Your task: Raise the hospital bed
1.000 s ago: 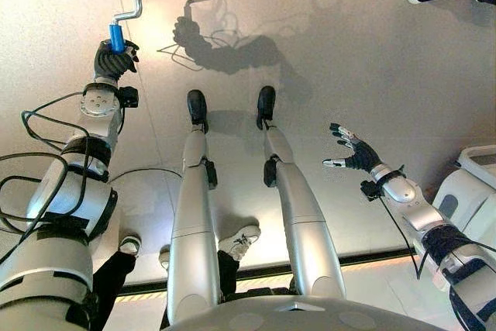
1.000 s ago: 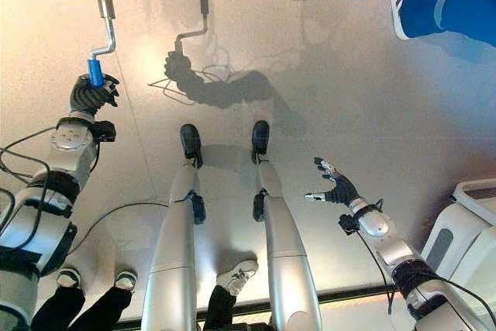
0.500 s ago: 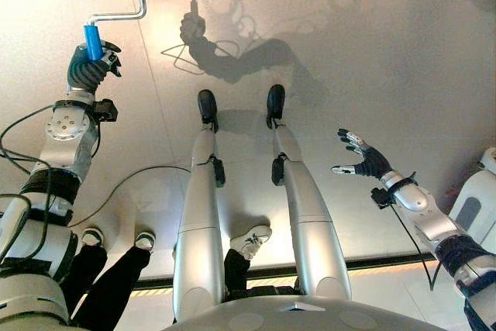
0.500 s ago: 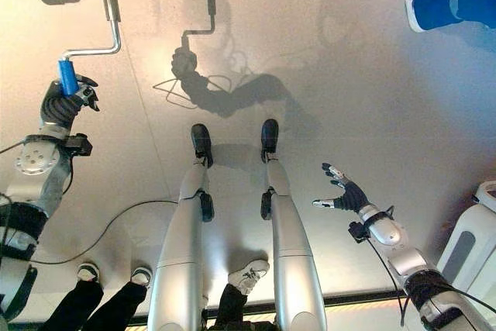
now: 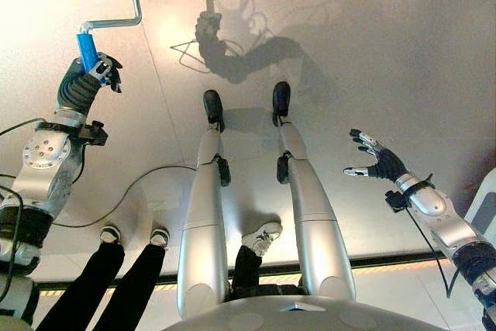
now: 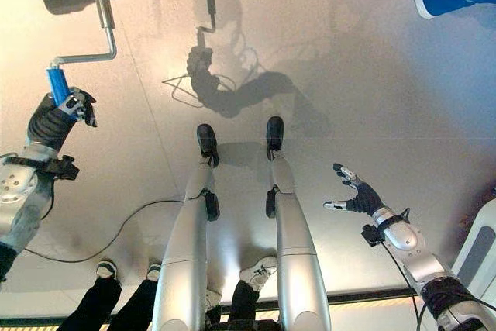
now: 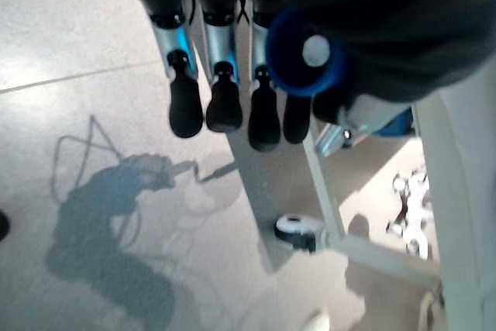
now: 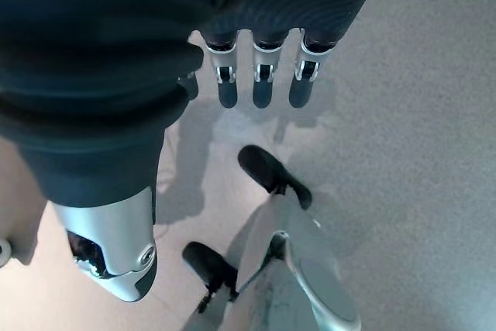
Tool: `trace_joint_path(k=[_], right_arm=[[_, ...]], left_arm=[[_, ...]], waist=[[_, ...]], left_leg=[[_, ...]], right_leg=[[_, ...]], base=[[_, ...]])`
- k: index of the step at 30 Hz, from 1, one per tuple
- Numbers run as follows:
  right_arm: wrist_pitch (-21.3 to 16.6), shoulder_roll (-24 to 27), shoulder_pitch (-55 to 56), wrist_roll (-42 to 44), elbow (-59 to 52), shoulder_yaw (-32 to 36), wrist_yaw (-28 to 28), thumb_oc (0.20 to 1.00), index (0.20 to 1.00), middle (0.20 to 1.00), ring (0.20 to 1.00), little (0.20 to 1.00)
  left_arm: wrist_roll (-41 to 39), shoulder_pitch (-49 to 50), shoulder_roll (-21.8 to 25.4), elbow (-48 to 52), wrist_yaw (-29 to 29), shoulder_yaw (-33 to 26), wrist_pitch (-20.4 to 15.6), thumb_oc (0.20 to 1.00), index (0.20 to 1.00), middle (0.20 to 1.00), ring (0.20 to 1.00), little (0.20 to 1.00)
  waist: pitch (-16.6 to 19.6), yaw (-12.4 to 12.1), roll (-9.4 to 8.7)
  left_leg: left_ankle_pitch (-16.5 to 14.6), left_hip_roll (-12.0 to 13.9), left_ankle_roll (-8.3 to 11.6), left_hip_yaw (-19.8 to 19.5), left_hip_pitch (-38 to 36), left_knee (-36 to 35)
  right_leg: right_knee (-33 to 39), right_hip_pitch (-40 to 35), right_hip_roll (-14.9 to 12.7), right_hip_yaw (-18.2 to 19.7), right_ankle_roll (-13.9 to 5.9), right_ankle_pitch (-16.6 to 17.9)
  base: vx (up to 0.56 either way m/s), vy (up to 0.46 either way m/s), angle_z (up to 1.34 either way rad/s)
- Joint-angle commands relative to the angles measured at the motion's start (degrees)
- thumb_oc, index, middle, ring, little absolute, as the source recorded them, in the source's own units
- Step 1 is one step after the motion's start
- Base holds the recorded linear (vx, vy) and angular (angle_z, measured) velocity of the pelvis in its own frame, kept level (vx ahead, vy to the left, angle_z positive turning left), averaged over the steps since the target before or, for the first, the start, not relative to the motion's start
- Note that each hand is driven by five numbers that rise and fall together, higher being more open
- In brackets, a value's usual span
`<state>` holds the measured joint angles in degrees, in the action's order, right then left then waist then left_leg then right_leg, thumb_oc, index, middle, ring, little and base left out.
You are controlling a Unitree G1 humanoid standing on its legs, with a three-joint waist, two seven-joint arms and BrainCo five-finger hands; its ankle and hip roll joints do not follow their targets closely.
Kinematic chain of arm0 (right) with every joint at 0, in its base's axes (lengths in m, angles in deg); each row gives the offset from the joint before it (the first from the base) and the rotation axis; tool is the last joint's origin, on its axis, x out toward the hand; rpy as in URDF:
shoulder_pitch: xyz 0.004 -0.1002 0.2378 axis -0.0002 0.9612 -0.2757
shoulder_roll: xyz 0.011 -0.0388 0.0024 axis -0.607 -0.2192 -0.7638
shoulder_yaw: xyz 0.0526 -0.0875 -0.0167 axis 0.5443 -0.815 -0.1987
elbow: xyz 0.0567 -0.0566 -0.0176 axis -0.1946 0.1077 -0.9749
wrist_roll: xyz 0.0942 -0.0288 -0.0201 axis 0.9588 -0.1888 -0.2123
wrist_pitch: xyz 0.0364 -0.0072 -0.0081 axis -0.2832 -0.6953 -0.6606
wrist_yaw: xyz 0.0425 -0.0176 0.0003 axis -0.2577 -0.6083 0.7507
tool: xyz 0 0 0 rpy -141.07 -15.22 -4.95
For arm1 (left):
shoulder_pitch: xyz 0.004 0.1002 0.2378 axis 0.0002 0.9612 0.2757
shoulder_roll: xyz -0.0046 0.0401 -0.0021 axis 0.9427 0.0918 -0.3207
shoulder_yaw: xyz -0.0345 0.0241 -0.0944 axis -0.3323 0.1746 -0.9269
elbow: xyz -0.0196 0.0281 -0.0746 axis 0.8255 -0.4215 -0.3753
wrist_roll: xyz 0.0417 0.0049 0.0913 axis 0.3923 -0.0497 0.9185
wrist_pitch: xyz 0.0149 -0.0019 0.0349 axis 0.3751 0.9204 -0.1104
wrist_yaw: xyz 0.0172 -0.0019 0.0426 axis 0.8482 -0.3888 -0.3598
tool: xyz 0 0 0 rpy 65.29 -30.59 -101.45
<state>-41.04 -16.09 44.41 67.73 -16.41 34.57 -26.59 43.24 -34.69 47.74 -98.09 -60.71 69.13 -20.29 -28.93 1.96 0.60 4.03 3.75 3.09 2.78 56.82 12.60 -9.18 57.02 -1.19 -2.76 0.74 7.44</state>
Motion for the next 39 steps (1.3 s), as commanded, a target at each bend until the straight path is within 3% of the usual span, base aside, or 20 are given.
trace_joint_path(k=[1,11,22,30,33,39], right_arm=[[-1.70,1.21,6.94,-0.48,-0.24,1.16,0.29,1.000,1.000,1.000,1.000,1.000],[-1.68,2.05,5.44,-1.34,1.71,-0.94,1.23,1.000,1.000,1.000,1.000,1.000],[-1.13,1.15,2.34,-2.29,6.09,-4.23,1.92,1.000,1.000,1.000,1.000,1.000],[-0.41,-1.53,0.47,-2.36,9.35,-6.78,1.25,1.000,1.000,1.000,1.000,1.000],[-0.03,-2.10,0.21,-1.46,9.62,-7.65,0.77,1.000,1.000,1.000,1.000,1.000],[0.39,-2.11,-0.52,-0.43,9.01,-8.82,0.37,1.000,1.000,1.000,1.000,1.000]], left_arm=[[0.89,22.04,2.64,6.28,3.25,-3.14,-2.46,0.200,0.200,0.200,0.200,0.200],[-3.66,30.17,6.11,19.27,8.14,0.36,-0.90,0.200,0.200,0.200,0.200,0.200],[-8.90,24.86,11.37,32.35,11.89,8.27,1.82,0.200,0.200,0.200,0.200,0.200],[-13.04,10.94,14.45,37.86,13.25,17.75,2.89,0.200,0.200,0.200,0.200,0.200],[-13.99,-0.14,14.35,37.79,12.85,25.84,2.88,0.200,0.200,0.200,0.200,0.200],[-14.90,-16.42,10.14,35.48,11.65,37.84,2.47,0.200,0.200,0.200,0.200,0.200]], waist=[[1.46,-3.37,0.24],[1.55,-3.84,0.83],[1.60,-3.46,0.73],[1.80,-2.56,-0.21],[1.85,-1.99,-0.69],[2.29,-0.78,-1.27]], left_leg=[[-4.36,-3.33,-2.38,-1.65,0.19,2.76],[-4.76,-3.35,-2.57,-1.29,-0.18,3.03],[-4.93,-3.54,-2.59,-1.27,-1.20,2.40],[-4.67,-3.22,-2.47,-1.29,-1.46,1.98],[-4.49,-3.21,-2.35,-1.43,-1.67,1.83],[-4.47,-3.11,-2.18,-1.47,-1.73,1.93]], right_leg=[[-2.95,-0.40,-2.13,0.70,-5.59,-1.96],[-3.39,-0.60,-2.42,0.47,-5.71,-2.18],[-3.87,-0.92,-2.19,0.50,-5.69,-2.44],[-3.42,-1.21,-2.14,0.48,-5.59,-1.91],[-3.37,-1.33,-1.88,0.45,-5.46,-1.83],[-3.49,-1.27,-1.66,0.42,-5.42,-1.78]], base=[[0.00,0.000,0.00],[0.00,0.000,0.00],[0.00,0.000,0.00],[0.00,-0.012,0.01],[0.01,-0.036,0.04],[0.01,-0.017,0.07]])
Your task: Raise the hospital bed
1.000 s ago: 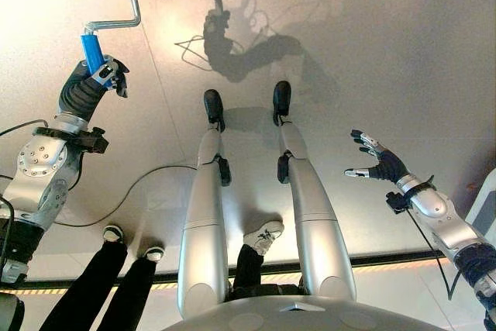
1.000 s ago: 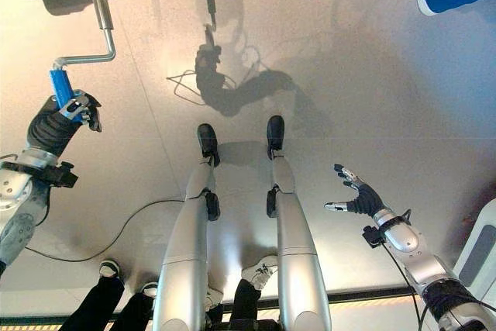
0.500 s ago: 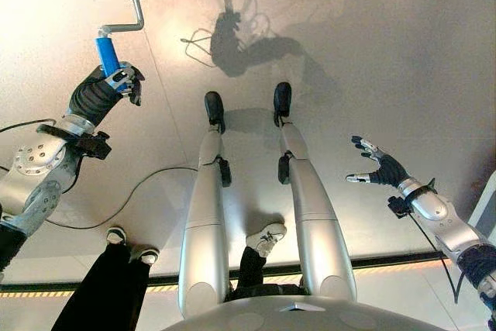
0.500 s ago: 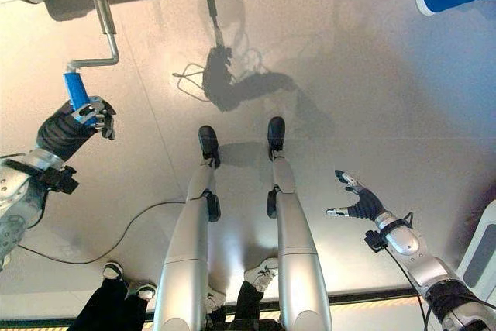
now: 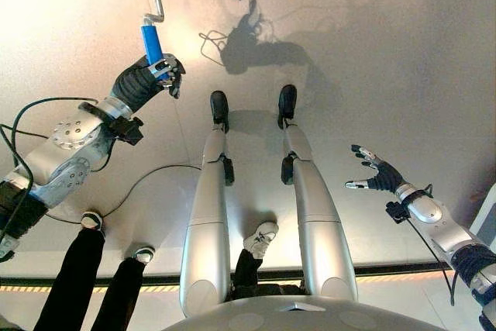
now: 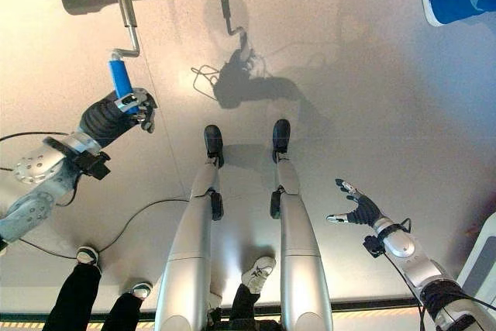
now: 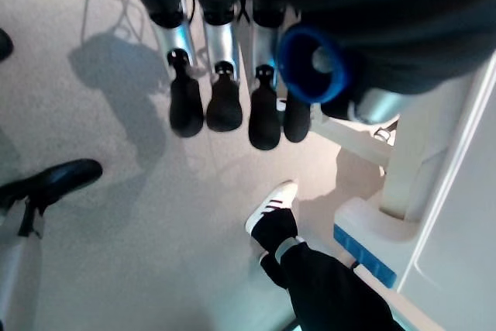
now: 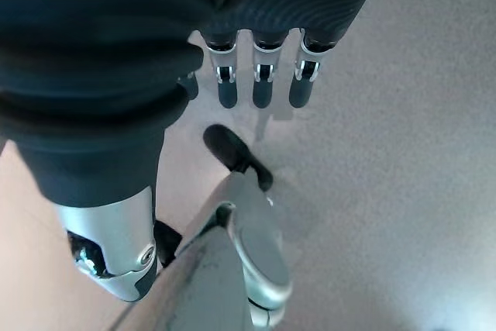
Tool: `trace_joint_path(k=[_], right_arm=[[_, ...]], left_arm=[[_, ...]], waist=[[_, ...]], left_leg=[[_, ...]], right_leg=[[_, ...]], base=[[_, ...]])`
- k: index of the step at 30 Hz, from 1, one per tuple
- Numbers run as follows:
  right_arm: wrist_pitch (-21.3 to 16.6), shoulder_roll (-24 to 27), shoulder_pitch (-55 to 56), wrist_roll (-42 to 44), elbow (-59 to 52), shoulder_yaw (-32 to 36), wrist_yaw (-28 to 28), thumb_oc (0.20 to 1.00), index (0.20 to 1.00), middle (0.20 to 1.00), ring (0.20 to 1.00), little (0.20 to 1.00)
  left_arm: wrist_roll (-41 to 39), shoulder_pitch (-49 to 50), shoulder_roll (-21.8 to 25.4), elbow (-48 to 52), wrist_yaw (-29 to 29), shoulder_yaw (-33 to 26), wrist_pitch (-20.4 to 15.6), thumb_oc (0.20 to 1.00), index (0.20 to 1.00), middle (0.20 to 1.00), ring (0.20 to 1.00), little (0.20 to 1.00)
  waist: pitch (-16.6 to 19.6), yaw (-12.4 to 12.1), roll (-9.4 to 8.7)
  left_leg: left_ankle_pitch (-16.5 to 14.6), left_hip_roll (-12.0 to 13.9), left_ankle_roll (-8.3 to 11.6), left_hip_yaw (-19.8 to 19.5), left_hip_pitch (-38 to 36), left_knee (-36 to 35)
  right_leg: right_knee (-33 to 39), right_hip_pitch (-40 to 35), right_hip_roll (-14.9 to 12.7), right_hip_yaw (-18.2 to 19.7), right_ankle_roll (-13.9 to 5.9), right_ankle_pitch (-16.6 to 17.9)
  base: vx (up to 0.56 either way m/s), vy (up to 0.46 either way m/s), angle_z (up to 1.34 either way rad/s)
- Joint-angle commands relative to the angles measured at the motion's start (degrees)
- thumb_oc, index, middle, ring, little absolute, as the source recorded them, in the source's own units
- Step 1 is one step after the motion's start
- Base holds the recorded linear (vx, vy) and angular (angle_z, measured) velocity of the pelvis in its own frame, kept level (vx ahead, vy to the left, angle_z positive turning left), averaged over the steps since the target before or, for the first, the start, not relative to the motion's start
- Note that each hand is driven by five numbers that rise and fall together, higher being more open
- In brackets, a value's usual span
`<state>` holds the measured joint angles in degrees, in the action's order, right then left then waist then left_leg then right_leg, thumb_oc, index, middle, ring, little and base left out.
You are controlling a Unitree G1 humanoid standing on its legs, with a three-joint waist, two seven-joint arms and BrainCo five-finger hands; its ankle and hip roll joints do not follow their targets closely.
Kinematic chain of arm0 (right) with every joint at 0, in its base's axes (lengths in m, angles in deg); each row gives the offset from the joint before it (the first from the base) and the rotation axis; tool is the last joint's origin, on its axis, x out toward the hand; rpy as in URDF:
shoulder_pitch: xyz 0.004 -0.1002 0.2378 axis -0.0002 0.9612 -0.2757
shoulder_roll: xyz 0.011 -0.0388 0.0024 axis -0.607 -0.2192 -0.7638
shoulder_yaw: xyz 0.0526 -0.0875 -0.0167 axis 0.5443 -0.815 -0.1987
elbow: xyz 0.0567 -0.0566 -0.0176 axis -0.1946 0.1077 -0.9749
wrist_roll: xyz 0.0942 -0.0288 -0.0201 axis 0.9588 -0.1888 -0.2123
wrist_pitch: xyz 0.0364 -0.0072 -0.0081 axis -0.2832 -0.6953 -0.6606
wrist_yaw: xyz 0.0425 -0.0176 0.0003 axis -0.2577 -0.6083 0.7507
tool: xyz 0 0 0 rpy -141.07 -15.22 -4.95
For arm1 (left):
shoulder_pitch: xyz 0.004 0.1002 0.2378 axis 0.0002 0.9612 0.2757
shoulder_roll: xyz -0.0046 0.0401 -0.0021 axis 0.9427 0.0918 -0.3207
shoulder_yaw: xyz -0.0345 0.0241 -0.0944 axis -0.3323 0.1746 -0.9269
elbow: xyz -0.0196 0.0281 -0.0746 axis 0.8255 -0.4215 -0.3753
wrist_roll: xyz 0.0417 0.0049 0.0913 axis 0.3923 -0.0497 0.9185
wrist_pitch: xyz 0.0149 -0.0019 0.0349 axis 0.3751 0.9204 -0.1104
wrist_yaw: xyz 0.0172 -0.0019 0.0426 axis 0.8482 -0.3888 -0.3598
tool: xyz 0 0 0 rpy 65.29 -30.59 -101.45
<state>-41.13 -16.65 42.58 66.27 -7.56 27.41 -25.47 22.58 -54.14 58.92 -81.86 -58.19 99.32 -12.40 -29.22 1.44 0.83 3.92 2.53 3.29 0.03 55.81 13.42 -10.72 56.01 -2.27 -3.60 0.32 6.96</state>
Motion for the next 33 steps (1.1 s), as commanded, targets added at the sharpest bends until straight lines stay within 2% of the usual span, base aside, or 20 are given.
trace_joint_path(k=[1,3,5,6,8,9,10,11,14,20,22,24,25,26,29,33], right_arm=[[0.48,-1.63,1.36,1.12,0.13,-1.65,-0.61,1.000,1.000,1.000,1.000,1.000],[0.58,-1.69,1.27,1.36,-0.25,-1.77,-0.66,1.000,1.000,1.000,1.000,1.000],[0.84,-2.14,1.11,1.64,-0.49,-2.41,-0.44,1.000,1.000,1.000,1.000,1.000],[0.84,-2.17,1.16,1.64,-0.49,-2.33,-0.44,1.000,1.000,1.000,1.000,1.000],[1.13,-2.08,0.81,1.86,-0.71,-2.93,-0.35,1.000,1.000,1.000,1.000,1.000],[1.39,-1.90,0.86,1.96,-1.48,-3.05,-0.14,1.000,1.000,1.000,1.000,1.000],[1.40,-1.89,0.92,1.95,-1.50,-2.96,-0.14,1.000,1.000,1.000,1.000,1.000],[1.57,-2.01,0.58,2.16,-1.89,-3.35,0.01,1.000,1.000,1.000,1.000,1.000],[1.76,-1.75,0.17,2.30,-2.62,-3.62,0.29,1.000,1.000,1.000,1.000,1.000],[2.15,-1.46,-0.56,2.69,-3.27,-4.05,0.35,1.000,1.000,1.000,1.000,1.000],[2.31,-1.33,-1.22,2.65,-3.57,-4.50,0.51,1.000,1.000,1.000,1.000,1.000],[2.55,-1.44,-1.70,2.51,-3.58,-4.71,0.59,1.000,1.000,1.000,1.000,1.000],[2.55,-1.42,-1.70,2.51,-3.58,-4.70,0.59,1.000,1.000,1.000,1.000,1.000],[2.80,-1.41,-2.28,2.45,-3.64,-5.04,0.50,1.000,1.000,1.000,1.000,1.000],[3.02,-1.39,-3.27,2.33,-3.68,-5.61,0.51,1.000,1.000,1.000,1.000,1.000],[3.16,-1.55,-4.28,2.50,-3.90,-6.05,0.38,1.000,1.000,1.000,1.000,1.000]], left_arm=[[5.91,0.42,-2.19,18.40,8.67,9.63,-5.57,0.200,0.200,0.200,0.200,0.200],[5.96,-2.33,-3.39,17.49,8.26,11.52,-5.59,0.200,0.200,0.200,0.200,0.200],[6.29,-8.01,-7.22,14.11,7.07,15.36,-5.53,0.200,0.200,0.200,0.200,0.200],[6.27,-8.18,-7.27,14.04,7.08,15.52,-5.55,0.200,0.200,0.200,0.200,0.200],[6.72,-12.00,-10.52,10.52,6.19,17.90,-5.53,0.200,0.200,0.200,0.200,0.200],[7.87,-14.79,-13.86,6.62,5.25,19.38,-5.42,0.200,0.200,0.200,0.200,0.200],[7.87,-14.89,-13.94,6.54,5.27,19.47,-5.45,0.200,0.200,0.200,0.200,0.200],[9.18,-17.14,-17.69,1.62,4.29,20.57,-5.08,0.200,0.200,0.200,0.200,0.200],[11.38,-19.81,-22.92,-5.93,3.13,20.85,-4.79,0.200,0.200,0.200,0.200,0.200],[14.82,-22.17,-30.88,-17.25,1.11,19.36,-4.45,0.200,0.200,0.200,0.200,0.200],[16.61,-23.34,-36.15,-25.68,-0.37,17.15,-3.91,0.200,0.200,0.200,0.200,0.200],[17.55,-24.32,-38.88,-30.66,-0.97,15.85,-3.66,0.200,0.200,0.200,0.200,0.200],[17.55,-24.35,-38.93,-30.73,-0.94,15.84,-3.68,0.200,0.200,0.200,0.200,0.200],[18.79,-25.31,-41.37,-35.61,-1.63,14.45,-3.38,0.200,0.200,0.200,0.200,0.200],[20.17,-26.62,-44.59,-43.36,-3.07,11.64,-2.97,0.200,0.200,0.200,0.200,0.200],[20.26,-27.68,-47.12,-51.16,-3.99,7.95,-2.51,0.200,0.200,0.200,0.200,0.200]], waist=[[2.69,-0.27,-1.57],[2.80,-0.10,-1.67],[3.10,0.47,-1.85],[3.09,0.39,-1.85],[3.37,0.87,-2.06],[3.63,1.15,-2.25],[3.63,1.08,-2.22],[3.90,1.50,-2.47],[4.15,2.04,-2.86],[4.56,2.74,-3.30],[4.78,3.21,-3.71],[4.90,3.50,-3.96],[4.90,3.49,-3.94],[4.96,3.87,-4.24],[5.04,4.43,-4.76],[5.08,5.15,-5.36]], left_leg=[[-4.32,-1.89,-2.35,1.22,-0.67,1.08],[-4.33,-1.87,-2.33,1.19,-0.66,1.03],[-4.34,-1.79,-2.27,1.11,-0.69,0.96],[-4.34,-1.79,-2.27,1.11,-0.69,0.96],[-4.40,-1.76,-2.29,1.13,-0.59,0.97],[-4.38,-1.70,-2.26,1.11,-0.60,0.84],[-4.38,-1.69,-2.26,1.11,-0.60,0.84],[-4.41,-1.59,-2.24,1.09,-0.65,0.79],[-4.42,-1.56,-2.22,1.18,-0.58,0.75],[-4.59,-1.31,-2.20,1.55,-0.34,0.97],[-4.56,-1.18,-2.15,1.61,-0.16,0.87],[-4.65,-1.12,-2.14,1.65,-0.03,0.98],[-4.65,-1.12,-2.14,1.65,-0.02,0.99],[-4.81,-1.07,-2.14,1.73,0.17,1.20],[-5.32,-0.89,-2.28,1.70,0.94,2.25],[-6.20,-0.37,-2.47,1.73,2.44,4.25]], right_leg=[[-1.94,-0.21,-0.52,1.28,-4.98,-1.32],[-1.97,-0.13,-0.50,1.24,-4.99,-1.29],[-2.04,0.01,-0.47,1.25,-4.98,-1.31],[-2.04,0.01,-0.47,1.25,-4.98,-1.31],[-2.12,0.12,-0.41,1.29,-4.95,-1.29],[-2.07,0.18,-0.35,1.32,-4.93,-1.30],[-2.07,0.18,-0.35,1.32,-4.93,-1.29],[-1.97,0.15,-0.34,1.36,-4.91,-1.32],[-2.09,0.35,-0.16,1.49,-4.93,-1.41],[-2.33,0.86,-0.05,1.79,-4.91,-1.50],[-2.27,1.12,0.03,1.92,-4.97,-1.49],[-2.31,1.32,0.09,2.06,-5.04,-1.46],[-2.32,1.33,0.09,2.06,-5.04,-1.46],[-2.35,1.60,0.26,2.17,-5.04,-1.43],[-2.87,2.26,0.48,2.36,-5.10,-1.43],[-4.03,3.60,0.78,2.74,-5.07,-1.67]], base=[[0.01,-0.019,0.08],[0.01,-0.014,0.06],[0.01,-0.007,0.05],[0.00,-0.006,0.03],[0.01,-0.006,0.02],[0.01,-0.009,0.05],[0.02,-0.010,0.05],[0.00,0.000,0.00],[0.00,0.000,0.00],[0.00,0.000,0.00],[0.00,0.000,0.00],[0.00,0.000,0.00],[0.00,0.000,0.00],[0.00,0.000,0.00],[0.00,0.013,-0.04],[0.01,0.013,-0.07]])
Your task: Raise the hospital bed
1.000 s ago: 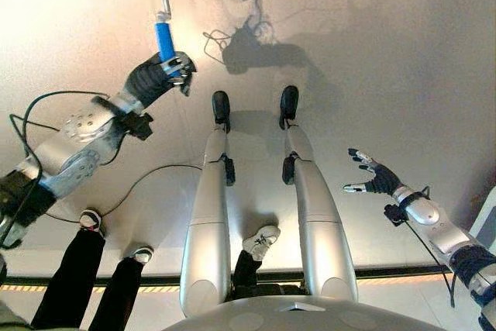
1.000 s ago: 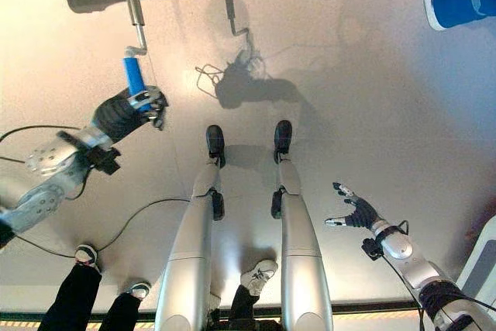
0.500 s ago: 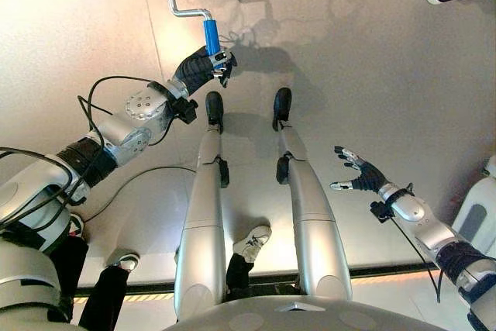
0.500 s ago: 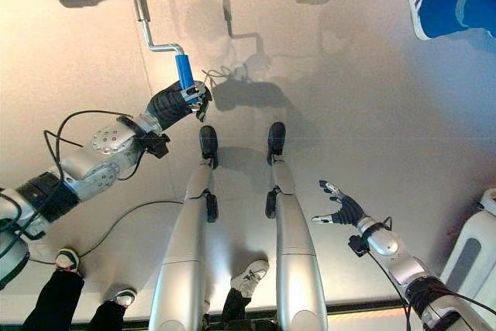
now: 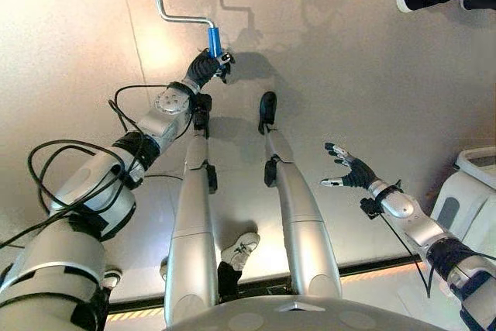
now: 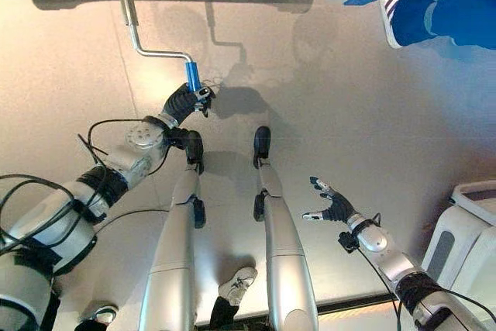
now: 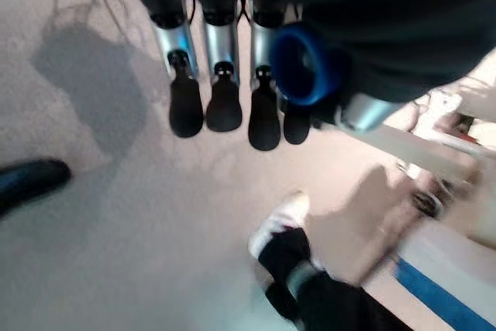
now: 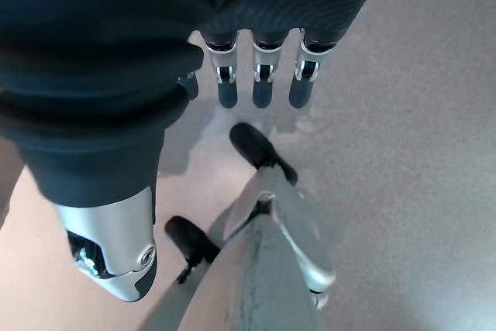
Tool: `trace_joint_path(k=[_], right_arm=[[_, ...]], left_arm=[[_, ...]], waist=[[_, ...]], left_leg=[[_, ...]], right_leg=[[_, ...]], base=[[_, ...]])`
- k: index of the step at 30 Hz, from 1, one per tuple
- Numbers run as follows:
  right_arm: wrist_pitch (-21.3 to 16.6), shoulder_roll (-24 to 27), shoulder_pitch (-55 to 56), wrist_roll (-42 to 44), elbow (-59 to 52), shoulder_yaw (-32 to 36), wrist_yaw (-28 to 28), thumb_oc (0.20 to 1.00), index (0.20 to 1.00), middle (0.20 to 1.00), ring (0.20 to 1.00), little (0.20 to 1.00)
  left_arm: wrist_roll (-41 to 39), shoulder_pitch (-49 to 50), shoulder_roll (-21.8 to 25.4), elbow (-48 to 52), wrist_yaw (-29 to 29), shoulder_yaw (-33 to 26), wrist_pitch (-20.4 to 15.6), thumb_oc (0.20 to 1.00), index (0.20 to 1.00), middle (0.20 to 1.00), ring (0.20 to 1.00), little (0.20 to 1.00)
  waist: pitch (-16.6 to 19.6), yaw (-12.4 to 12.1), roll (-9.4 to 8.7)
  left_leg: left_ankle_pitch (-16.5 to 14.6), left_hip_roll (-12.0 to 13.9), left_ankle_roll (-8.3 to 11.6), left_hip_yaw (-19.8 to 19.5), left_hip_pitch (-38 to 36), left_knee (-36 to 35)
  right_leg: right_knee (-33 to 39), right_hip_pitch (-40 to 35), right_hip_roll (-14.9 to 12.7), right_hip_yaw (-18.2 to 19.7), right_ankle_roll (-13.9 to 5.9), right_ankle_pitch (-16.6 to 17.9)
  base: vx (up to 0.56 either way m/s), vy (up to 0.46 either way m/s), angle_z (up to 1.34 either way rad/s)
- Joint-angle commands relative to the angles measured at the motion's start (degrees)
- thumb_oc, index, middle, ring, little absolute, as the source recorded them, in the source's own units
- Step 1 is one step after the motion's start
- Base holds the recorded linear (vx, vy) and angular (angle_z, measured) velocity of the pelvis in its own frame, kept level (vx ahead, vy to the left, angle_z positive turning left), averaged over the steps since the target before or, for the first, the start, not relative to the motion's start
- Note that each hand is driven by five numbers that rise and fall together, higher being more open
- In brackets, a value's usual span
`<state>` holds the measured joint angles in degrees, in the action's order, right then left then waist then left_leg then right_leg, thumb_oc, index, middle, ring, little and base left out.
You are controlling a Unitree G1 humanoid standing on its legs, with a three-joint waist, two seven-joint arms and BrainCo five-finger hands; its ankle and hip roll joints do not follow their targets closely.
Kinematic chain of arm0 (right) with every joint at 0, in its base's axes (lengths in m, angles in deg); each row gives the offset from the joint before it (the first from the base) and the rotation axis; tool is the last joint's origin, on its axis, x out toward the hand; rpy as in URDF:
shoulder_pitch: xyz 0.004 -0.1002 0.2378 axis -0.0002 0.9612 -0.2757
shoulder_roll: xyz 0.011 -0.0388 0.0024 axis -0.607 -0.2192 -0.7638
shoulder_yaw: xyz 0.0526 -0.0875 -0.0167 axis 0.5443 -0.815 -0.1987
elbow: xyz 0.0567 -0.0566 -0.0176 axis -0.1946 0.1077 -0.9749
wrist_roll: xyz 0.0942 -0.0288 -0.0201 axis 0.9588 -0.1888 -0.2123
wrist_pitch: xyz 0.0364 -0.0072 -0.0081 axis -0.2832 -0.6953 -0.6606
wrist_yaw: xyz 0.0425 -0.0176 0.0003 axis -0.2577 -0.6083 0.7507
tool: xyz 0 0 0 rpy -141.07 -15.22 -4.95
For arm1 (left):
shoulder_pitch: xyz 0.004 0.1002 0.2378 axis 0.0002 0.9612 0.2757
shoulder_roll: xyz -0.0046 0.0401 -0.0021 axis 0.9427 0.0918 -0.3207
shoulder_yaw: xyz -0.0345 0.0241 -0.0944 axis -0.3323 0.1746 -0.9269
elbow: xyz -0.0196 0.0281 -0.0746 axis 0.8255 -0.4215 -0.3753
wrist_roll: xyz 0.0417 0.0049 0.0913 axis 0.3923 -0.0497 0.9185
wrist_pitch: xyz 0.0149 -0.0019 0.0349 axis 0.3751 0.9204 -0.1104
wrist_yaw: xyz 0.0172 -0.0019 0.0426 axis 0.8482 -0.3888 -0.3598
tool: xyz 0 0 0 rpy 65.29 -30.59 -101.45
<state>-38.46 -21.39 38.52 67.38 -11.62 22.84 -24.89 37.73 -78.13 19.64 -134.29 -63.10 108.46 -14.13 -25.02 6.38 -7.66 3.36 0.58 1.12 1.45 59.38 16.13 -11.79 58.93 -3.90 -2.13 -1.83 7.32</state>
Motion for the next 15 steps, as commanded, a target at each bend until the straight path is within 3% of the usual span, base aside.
trace_joint_path(k=[1,5,15], right_arm=[[0.50,3.21,-0.23,1.40,0.16,-1.48,-0.21,1.000,1.000,1.000,1.000,1.000],[0.55,3.12,-0.95,1.04,-0.38,-1.60,-0.24,1.000,1.000,1.000,1.000,1.000],[0.19,3.27,-0.30,1.71,-0.45,-0.68,-0.88,1.000,1.000,1.000,1.000,1.000]], left_arm=[[5.10,-3.71,-7.86,1.22,0.94,-1.19,-0.79,0.200,0.200,0.200,0.200,0.200],[6.75,-3.76,-8.42,-6.88,-0.77,-5.75,-0.48,0.200,0.200,0.200,0.200,0.200],[6.89,-0.58,-3.67,-11.53,-2.37,-11.68,-0.77,0.200,0.200,0.200,0.200,0.200]], waist=[[0.90,0.22,3.15],[1.09,0.86,2.47],[0.90,0.79,2.24]], left_leg=[[-5.66,1.60,-0.30,0.31,-1.08,1.57],[-6.52,1.80,-0.43,0.14,0.26,3.05],[-7.04,1.88,-0.60,-0.18,2.70,4.79]], right_leg=[[-2.98,0.71,2.41,1.26,-2.92,-2.03],[-3.31,1.83,2.67,1.54,-2.93,-2.12],[-3.56,3.09,2.74,1.62,-2.89,-2.28]], base=[[0.01,0.012,-0.05],[0.01,0.014,-0.06],[0.00,0.008,-0.05]])
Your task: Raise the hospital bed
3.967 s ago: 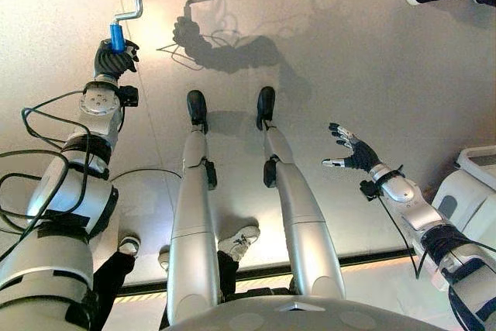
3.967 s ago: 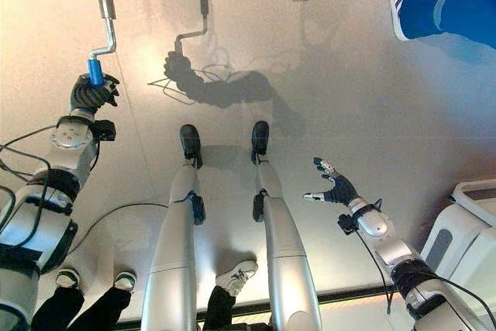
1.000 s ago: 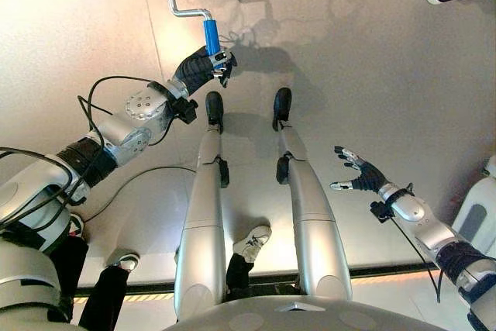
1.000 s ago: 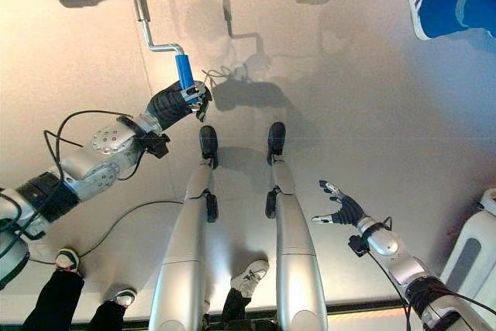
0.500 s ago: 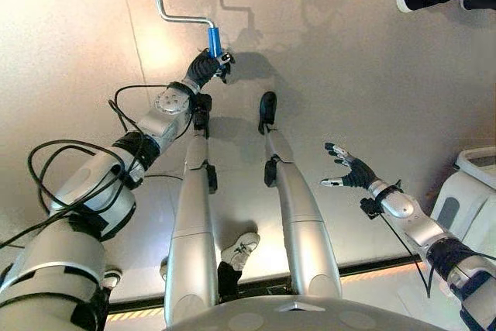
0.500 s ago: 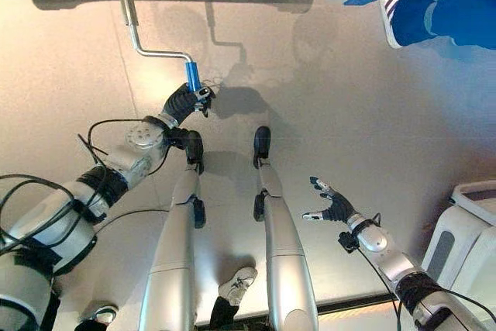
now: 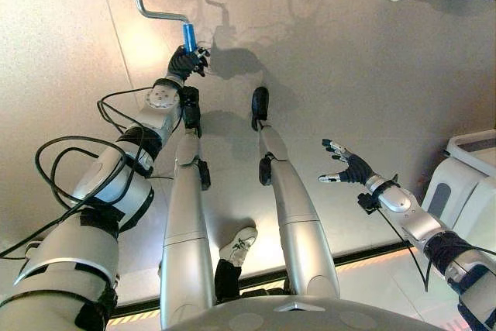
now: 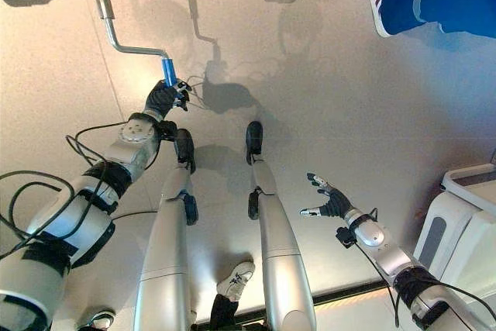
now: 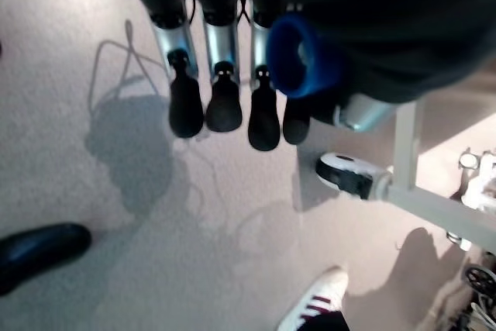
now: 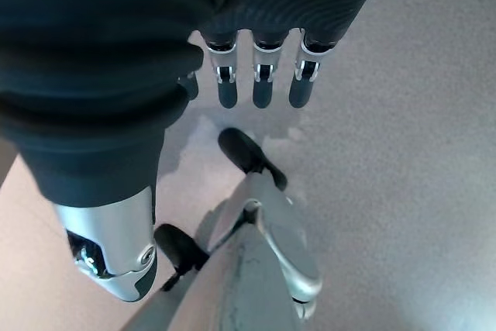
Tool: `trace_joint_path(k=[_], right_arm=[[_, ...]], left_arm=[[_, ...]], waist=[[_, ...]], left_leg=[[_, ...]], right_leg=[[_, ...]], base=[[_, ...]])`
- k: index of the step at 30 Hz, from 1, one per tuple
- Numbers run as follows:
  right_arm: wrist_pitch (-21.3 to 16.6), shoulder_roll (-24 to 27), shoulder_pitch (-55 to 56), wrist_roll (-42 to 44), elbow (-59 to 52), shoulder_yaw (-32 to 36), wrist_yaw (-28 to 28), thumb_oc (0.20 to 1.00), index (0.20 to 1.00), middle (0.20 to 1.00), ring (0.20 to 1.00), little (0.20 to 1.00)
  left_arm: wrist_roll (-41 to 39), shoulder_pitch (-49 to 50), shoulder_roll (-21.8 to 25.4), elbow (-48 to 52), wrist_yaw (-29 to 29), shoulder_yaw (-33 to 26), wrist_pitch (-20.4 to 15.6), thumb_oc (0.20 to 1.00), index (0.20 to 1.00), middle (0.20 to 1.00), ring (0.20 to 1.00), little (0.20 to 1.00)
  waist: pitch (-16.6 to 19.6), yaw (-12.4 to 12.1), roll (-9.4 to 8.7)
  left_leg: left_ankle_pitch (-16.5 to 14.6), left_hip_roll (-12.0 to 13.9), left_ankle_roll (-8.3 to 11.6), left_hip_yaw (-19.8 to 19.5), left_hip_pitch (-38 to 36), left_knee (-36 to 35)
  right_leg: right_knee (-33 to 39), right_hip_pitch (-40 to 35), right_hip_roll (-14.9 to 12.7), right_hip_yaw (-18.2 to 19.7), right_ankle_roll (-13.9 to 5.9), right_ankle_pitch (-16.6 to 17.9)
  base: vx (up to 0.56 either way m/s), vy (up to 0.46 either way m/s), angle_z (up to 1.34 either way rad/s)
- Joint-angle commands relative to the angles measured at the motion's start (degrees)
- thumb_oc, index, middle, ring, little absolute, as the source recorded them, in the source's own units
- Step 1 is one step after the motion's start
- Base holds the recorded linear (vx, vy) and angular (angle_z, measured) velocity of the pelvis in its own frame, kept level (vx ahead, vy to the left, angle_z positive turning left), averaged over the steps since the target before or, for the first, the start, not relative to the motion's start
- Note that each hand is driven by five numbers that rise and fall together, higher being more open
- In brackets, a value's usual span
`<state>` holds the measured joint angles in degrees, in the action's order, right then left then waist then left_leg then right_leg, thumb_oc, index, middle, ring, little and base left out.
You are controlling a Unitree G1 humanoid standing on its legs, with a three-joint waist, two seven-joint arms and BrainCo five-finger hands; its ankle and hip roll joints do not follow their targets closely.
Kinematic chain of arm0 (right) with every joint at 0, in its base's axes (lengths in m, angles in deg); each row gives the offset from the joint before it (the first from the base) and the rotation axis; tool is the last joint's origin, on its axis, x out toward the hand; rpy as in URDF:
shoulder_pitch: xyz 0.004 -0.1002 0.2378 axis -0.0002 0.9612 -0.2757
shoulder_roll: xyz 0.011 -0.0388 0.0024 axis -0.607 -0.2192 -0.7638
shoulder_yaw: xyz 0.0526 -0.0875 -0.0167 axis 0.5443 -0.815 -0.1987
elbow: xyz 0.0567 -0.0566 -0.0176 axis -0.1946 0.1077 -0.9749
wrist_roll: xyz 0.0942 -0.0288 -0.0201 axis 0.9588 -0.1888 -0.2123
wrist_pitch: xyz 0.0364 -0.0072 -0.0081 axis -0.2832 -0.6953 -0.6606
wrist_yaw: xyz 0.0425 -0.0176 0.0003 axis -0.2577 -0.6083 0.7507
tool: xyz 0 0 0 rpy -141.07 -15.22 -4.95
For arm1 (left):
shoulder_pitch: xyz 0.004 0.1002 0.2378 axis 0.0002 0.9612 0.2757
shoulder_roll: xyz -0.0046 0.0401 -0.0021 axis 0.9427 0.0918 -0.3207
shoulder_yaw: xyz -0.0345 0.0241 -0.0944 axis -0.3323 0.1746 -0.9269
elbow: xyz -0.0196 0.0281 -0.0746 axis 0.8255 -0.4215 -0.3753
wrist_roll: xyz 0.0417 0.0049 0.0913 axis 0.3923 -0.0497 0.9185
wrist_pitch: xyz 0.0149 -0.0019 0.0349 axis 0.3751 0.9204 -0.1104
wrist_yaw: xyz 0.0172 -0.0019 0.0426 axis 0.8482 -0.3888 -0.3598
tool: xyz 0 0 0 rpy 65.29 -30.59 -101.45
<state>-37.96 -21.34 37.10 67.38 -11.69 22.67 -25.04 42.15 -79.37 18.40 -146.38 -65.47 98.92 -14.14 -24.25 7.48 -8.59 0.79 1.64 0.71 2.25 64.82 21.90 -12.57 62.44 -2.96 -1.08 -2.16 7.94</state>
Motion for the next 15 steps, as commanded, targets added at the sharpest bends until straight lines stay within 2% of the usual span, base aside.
trace_joint_path(k=[1,15], right_arm=[[-0.39,3.24,1.09,1.92,-0.18,-0.52,-0.86,1.000,1.000,1.000,1.000,1.000],[-0.73,4.22,2.42,2.41,0.27,0.96,-1.74,1.000,1.000,1.000,1.000,1.000]], left_arm=[[2.43,1.05,-1.86,0.37,0.15,-2.41,-0.81,0.200,0.200,0.200,0.200,0.200],[-0.92,7.35,2.87,-1.86,0.81,-9.31,-0.44,0.200,0.200,0.200,0.200,0.200]], waist=[[0.01,-0.42,3.17],[-0.90,-1.71,3.00]], left_leg=[[-4.44,0.81,-0.17,-1.01,-2.66,-0.94],[-3.99,0.29,-0.24,-1.79,-1.59,-0.88]], right_leg=[[-2.77,-0.46,1.74,0.51,-2.56,-2.95],[-2.69,-0.17,0.95,-0.26,-2.56,-2.92]], base=[[0.00,0.000,0.00],[0.00,0.000,0.00]])
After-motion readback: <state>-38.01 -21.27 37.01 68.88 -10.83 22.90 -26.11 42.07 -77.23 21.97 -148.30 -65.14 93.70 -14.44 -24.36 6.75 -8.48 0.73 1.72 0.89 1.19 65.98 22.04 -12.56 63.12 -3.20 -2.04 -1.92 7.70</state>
